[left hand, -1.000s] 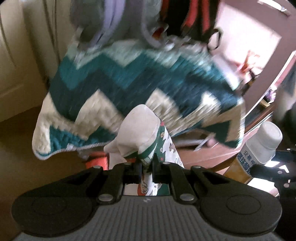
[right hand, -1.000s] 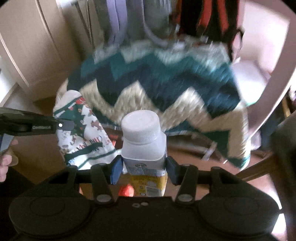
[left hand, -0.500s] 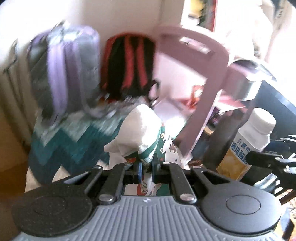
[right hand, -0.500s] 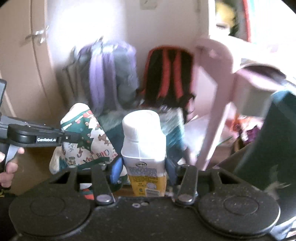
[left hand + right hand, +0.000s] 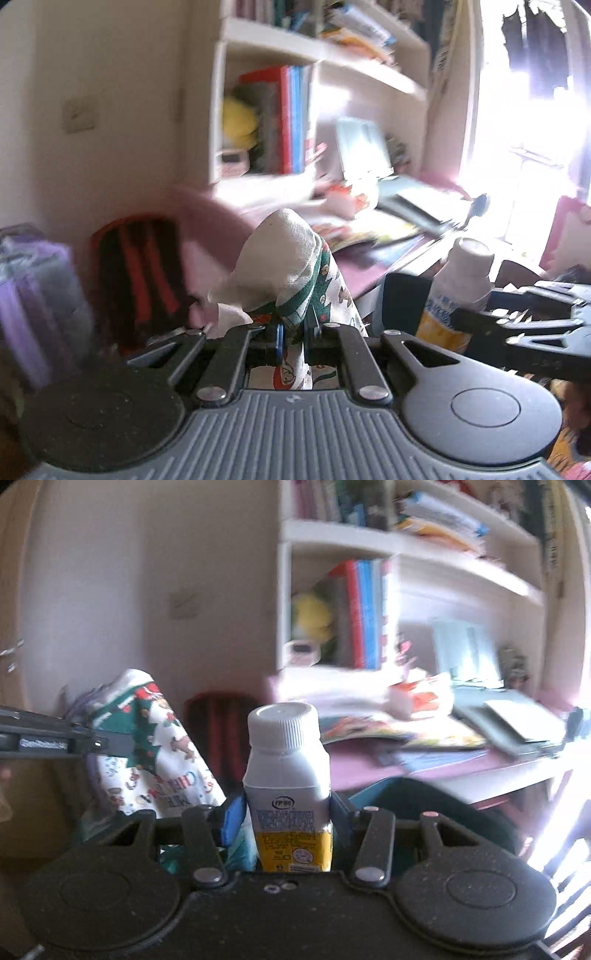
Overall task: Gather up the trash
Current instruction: 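Lower the Christmas bag into the teal bin with the left tool while the right tool releases the white bottle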
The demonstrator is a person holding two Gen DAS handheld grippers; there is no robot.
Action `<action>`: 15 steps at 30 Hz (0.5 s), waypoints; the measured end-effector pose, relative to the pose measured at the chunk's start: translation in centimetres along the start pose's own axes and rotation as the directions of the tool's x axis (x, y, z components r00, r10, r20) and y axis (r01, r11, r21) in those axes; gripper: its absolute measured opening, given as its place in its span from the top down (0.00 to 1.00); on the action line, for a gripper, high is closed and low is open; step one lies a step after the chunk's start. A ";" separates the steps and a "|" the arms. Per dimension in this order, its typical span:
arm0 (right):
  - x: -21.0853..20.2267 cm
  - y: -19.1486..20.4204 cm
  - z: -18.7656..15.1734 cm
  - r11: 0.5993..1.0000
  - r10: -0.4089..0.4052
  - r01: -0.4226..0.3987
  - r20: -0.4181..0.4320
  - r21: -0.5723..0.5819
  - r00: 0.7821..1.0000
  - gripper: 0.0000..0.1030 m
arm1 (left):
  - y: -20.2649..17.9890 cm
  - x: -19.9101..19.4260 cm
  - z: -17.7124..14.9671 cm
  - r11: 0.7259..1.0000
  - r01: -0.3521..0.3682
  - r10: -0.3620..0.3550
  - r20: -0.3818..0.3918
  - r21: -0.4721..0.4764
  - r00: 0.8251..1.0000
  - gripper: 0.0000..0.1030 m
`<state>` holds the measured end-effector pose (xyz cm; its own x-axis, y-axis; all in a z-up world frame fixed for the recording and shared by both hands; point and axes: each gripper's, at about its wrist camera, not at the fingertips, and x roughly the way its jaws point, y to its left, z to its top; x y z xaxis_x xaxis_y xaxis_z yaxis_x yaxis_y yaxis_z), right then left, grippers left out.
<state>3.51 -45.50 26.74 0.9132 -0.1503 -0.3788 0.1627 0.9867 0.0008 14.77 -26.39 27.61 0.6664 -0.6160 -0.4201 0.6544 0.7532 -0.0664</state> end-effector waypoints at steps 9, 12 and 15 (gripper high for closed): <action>0.6 -6.7 0.3 0.990 -0.137 0.138 -0.031 0.028 0.990 0.53 | -6.2 3.4 5.7 0.988 0.150 -0.153 0.079 0.035 0.985 0.91; 0.8 -7.8 -0.7 0.988 -0.148 0.150 -0.060 0.027 0.987 0.53 | -8.7 5.2 6.5 0.981 0.191 -0.194 0.071 0.046 0.979 0.91; 1.7 -8.8 -1.6 0.986 -0.159 0.163 -0.094 0.032 0.983 0.53 | -11.0 7.8 6.2 0.974 0.218 -0.220 0.030 0.056 0.975 0.91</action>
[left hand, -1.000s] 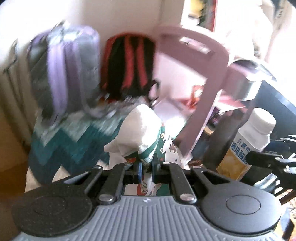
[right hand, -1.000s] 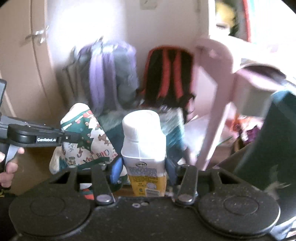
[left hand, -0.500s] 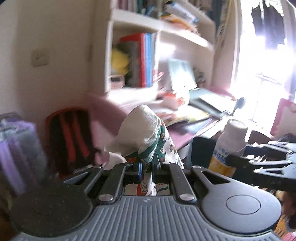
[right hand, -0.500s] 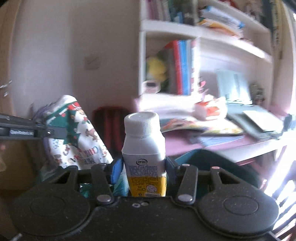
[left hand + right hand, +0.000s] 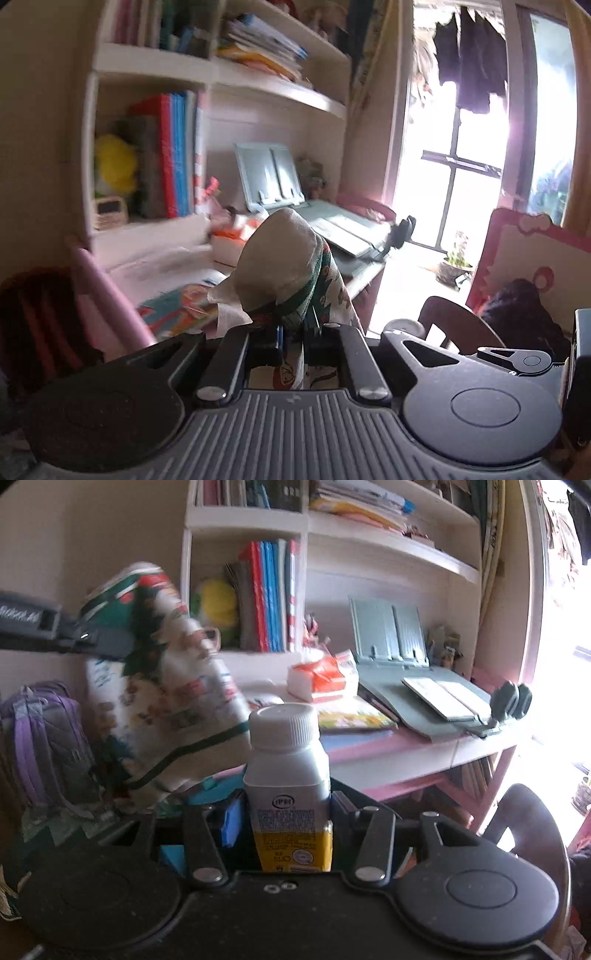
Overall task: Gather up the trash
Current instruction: 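Lower the Christmas bag into the teal bin with the left tool while the right tool releases the white bottle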
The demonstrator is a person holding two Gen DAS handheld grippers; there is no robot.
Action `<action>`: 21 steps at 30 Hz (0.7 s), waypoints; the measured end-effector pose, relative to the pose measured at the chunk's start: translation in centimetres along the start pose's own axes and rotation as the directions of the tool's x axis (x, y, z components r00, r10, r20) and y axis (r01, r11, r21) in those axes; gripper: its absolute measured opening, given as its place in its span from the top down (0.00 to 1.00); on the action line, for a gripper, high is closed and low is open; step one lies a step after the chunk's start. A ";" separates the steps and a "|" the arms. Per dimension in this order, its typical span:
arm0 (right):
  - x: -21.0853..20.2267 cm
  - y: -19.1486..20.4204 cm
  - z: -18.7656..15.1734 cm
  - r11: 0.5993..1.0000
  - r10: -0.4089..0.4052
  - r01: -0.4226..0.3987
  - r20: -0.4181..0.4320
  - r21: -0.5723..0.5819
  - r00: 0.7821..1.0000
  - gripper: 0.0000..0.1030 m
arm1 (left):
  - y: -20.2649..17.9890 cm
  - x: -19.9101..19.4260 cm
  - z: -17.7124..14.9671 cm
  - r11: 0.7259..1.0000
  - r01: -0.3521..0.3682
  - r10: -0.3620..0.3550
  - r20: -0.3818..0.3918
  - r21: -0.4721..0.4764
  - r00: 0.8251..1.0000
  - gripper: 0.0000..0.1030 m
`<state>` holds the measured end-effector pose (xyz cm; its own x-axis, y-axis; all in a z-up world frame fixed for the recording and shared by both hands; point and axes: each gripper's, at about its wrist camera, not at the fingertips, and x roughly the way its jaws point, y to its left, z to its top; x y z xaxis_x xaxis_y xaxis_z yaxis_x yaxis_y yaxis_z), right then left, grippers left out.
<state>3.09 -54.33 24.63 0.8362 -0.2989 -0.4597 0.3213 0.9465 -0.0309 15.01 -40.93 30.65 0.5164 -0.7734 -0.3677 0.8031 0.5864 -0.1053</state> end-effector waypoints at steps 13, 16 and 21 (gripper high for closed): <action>4.1 -1.6 -2.5 0.999 0.039 -0.036 -0.150 0.019 0.988 0.52 | -1.9 11.1 -6.0 0.999 0.041 -0.039 -0.270 0.002 0.962 0.91; 4.7 -1.6 -3.1 0.999 0.026 -0.022 -0.170 0.026 0.985 0.51 | -1.7 12.2 -7.5 0.999 0.037 -0.032 -0.322 0.010 0.946 0.91; 4.9 -1.8 -3.6 0.999 0.029 -0.024 -0.168 0.037 0.985 0.50 | -1.5 13.1 -9.2 0.999 0.025 -0.016 -0.371 0.020 0.929 0.90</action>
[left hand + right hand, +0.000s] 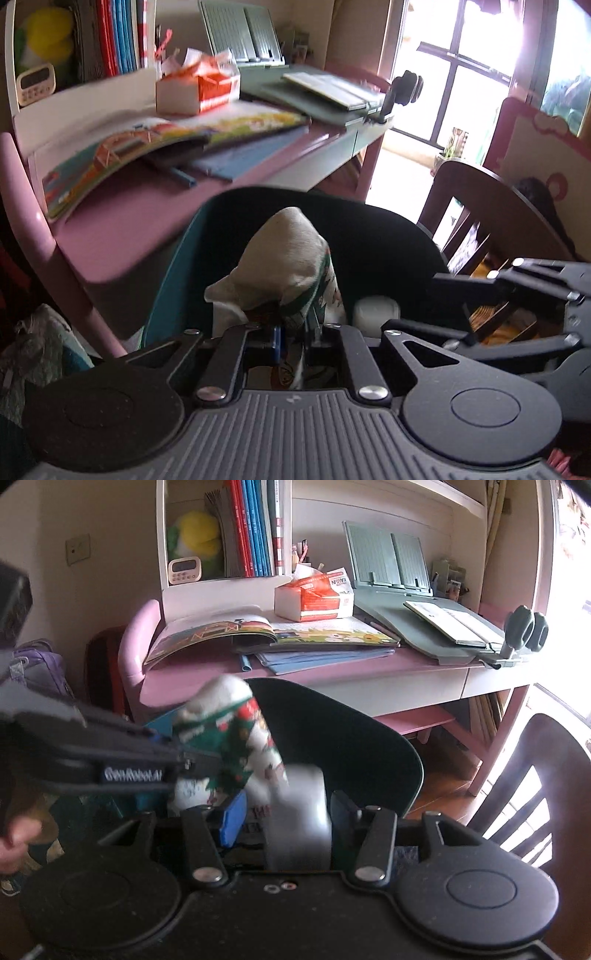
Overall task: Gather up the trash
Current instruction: 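Lower the Christmas bag into the teal bin with the left tool while the right tool releases the white bottle, then move both open tools back down to the trash pile under the bed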
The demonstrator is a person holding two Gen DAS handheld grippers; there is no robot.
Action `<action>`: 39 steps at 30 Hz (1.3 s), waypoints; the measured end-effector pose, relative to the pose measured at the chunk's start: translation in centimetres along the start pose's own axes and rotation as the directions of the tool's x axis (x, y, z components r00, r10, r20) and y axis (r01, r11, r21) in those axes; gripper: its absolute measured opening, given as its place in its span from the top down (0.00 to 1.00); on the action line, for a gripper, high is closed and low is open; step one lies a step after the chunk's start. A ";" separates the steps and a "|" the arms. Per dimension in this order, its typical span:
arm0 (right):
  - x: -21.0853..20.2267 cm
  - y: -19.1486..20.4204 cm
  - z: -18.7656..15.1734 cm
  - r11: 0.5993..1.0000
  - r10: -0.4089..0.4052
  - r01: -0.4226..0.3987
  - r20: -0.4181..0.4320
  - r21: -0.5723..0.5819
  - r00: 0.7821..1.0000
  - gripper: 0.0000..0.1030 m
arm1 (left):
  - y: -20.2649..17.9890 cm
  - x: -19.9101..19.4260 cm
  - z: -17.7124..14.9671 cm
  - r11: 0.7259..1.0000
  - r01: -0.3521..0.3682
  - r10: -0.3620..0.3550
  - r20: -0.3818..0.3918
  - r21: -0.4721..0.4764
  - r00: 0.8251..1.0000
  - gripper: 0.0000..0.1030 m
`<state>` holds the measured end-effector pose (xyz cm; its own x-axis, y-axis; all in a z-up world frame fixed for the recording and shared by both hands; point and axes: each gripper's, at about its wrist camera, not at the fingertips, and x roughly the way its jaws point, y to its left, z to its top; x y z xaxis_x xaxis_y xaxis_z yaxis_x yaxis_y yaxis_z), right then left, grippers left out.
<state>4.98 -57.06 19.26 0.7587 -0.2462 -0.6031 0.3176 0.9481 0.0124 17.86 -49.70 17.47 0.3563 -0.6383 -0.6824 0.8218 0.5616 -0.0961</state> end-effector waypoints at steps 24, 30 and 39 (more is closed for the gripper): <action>-7.3 4.8 -0.5 0.995 0.076 -0.071 0.094 -0.064 0.993 0.42 | 1.2 -9.7 -3.8 0.999 -0.034 0.035 0.104 -0.009 0.994 0.75; -8.9 8.8 -0.6 0.984 0.154 -0.143 0.111 -0.104 0.982 0.42 | 3.5 -14.3 -6.6 0.995 -0.090 0.094 0.144 -0.035 0.985 0.67; -8.8 16.1 -1.7 0.947 0.294 -0.278 0.086 -0.160 0.952 0.41 | 8.2 -20.1 -12.3 0.971 -0.226 0.235 0.173 -0.075 0.956 0.44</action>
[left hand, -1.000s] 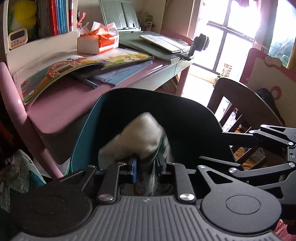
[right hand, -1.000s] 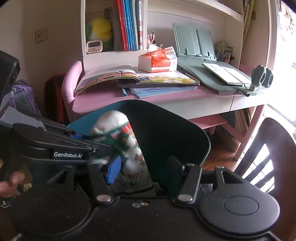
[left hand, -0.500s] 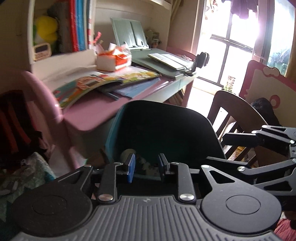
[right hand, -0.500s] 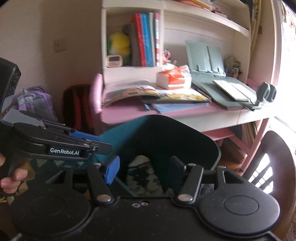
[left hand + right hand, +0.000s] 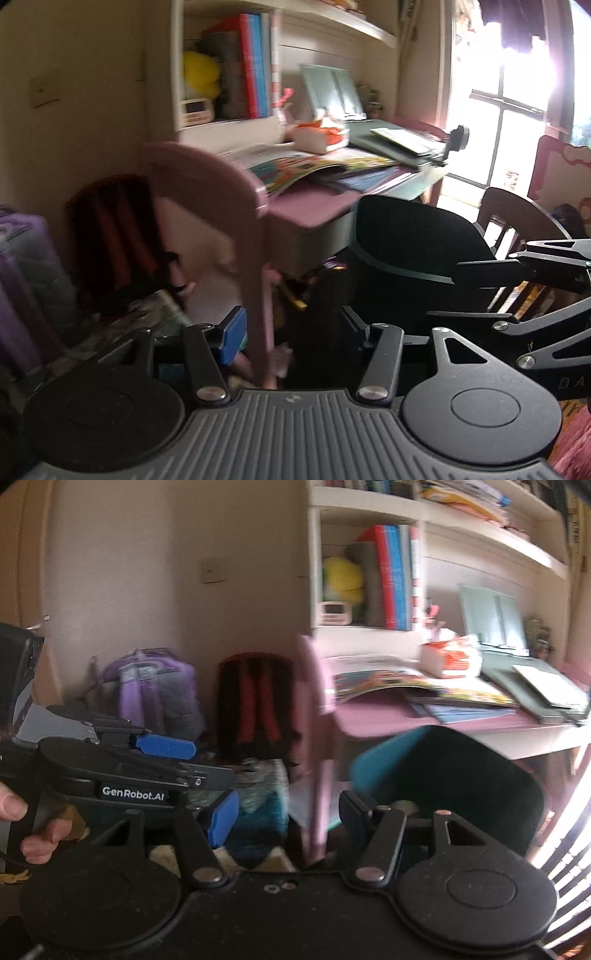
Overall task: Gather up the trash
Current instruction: 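Move both open tools back down to the trash pile under the bed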
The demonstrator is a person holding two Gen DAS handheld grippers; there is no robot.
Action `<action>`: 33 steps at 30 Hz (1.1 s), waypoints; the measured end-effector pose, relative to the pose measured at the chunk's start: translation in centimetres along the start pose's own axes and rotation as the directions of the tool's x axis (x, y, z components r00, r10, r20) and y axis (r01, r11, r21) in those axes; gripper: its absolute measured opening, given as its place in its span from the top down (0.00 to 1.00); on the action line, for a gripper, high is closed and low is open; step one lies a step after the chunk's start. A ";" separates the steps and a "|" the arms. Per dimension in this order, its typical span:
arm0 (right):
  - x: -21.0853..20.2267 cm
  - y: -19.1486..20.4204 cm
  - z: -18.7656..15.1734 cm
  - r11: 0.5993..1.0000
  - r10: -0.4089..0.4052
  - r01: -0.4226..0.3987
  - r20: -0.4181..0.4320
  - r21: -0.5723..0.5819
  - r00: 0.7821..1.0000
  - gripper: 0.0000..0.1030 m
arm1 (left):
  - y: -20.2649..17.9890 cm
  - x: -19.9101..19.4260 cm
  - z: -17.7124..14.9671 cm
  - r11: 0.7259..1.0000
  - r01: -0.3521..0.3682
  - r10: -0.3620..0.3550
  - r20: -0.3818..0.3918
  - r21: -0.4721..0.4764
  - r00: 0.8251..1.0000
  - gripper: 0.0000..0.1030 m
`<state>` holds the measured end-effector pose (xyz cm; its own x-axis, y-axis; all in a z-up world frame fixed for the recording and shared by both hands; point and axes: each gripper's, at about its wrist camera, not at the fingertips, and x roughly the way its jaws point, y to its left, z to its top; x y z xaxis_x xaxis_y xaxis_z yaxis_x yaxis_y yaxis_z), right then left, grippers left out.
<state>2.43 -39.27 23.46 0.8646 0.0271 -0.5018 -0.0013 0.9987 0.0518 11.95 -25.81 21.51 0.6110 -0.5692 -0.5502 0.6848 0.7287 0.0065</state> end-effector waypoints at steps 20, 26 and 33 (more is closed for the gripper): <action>15.7 15.5 -7.8 0.946 0.306 -0.320 -0.176 -0.056 0.936 0.32 | 20.1 -5.5 -16.9 0.905 -0.316 0.310 -0.066 -0.284 0.948 0.21; 21.7 18.2 -12.0 0.939 0.309 -0.337 -0.269 -0.064 0.912 0.28 | 24.9 -2.6 -22.2 0.842 -0.390 0.368 -0.132 -0.372 0.921 0.17; 28.5 20.3 -18.2 0.930 0.314 -0.361 -0.372 -0.063 0.873 0.26 | 28.4 1.5 -29.0 0.757 -0.488 0.432 -0.226 -0.434 0.873 0.06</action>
<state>17.95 -17.41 -5.50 0.5678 0.3537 -0.7433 -0.3453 0.9220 0.1750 20.80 5.07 -3.36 0.7393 -0.0958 -0.6665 0.0482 0.9948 -0.0895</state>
